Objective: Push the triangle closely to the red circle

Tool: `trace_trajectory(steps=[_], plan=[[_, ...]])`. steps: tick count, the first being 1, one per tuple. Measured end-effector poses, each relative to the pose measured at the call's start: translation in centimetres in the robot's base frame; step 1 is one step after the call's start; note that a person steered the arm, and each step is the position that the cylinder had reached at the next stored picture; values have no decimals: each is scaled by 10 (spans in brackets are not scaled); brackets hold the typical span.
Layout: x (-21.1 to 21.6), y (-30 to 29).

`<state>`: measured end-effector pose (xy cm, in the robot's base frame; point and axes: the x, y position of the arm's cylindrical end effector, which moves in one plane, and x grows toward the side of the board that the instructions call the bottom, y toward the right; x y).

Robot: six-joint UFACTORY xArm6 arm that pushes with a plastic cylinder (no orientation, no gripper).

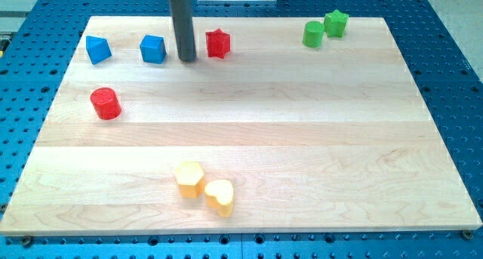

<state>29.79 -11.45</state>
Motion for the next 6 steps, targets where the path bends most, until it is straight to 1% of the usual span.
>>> trace_trajectory(steps=[1,2,3,4,5,6], plan=[[-8,-13],[-57,0],[-72,-50],[-42,-140],[-7,-151],[62,-105]])
